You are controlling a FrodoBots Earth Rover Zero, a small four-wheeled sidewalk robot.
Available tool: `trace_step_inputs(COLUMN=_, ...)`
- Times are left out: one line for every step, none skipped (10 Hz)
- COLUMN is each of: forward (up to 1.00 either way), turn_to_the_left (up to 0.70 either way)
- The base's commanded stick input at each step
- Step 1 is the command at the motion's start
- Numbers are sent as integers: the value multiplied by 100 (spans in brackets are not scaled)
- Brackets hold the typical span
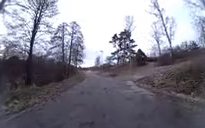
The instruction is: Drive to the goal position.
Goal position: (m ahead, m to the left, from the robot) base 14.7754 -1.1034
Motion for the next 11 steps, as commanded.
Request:
trace_step_inputs(forward=50, turn_to_the_left=0)
trace_step_inputs(forward=50, turn_to_the_left=0)
trace_step_inputs(forward=50, turn_to_the_left=0)
trace_step_inputs(forward=50, turn_to_the_left=0)
trace_step_inputs(forward=50, turn_to_the_left=0)
trace_step_inputs(forward=50, turn_to_the_left=0)
trace_step_inputs(forward=50, turn_to_the_left=0)
trace_step_inputs(forward=50, turn_to_the_left=0)
trace_step_inputs(forward=50, turn_to_the_left=0)
trace_step_inputs(forward=50, turn_to_the_left=0)
trace_step_inputs(forward=50, turn_to_the_left=0)
